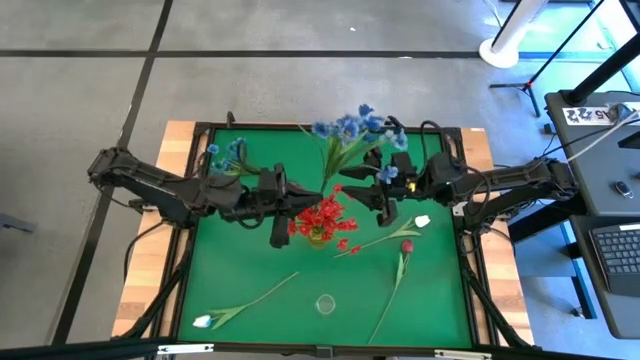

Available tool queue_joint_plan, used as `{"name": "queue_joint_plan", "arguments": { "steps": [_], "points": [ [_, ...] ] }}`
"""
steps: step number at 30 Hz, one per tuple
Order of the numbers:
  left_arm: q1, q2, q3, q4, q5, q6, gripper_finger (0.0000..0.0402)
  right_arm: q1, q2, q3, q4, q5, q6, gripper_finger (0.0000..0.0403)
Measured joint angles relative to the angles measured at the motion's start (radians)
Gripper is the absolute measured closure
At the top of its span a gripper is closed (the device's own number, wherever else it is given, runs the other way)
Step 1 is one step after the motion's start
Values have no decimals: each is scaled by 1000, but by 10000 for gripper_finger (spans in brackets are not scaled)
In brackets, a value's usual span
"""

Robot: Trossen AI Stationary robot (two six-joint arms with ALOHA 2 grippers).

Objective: Sort flowers into vase by color
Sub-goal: Put the right blue flowers into the transparent vase

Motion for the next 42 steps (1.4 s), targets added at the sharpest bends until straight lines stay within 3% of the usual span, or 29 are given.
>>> {"name": "queue_joint_plan", "arguments": {
  "steps": [10,31,35,42],
  "points": [
    [0,64,0,3,11,-45,401,0,1,0,16,0,-4,205],
    [0,63,0,-52,56,-104,401,0,1,0,18,-9,-10,208],
    [0,63,0,-70,57,-110,401,0,1,0,18,-9,-26,245],
    [0,63,0,-74,57,-110,400,0,1,0,20,-22,-28,380]
  ]
}}
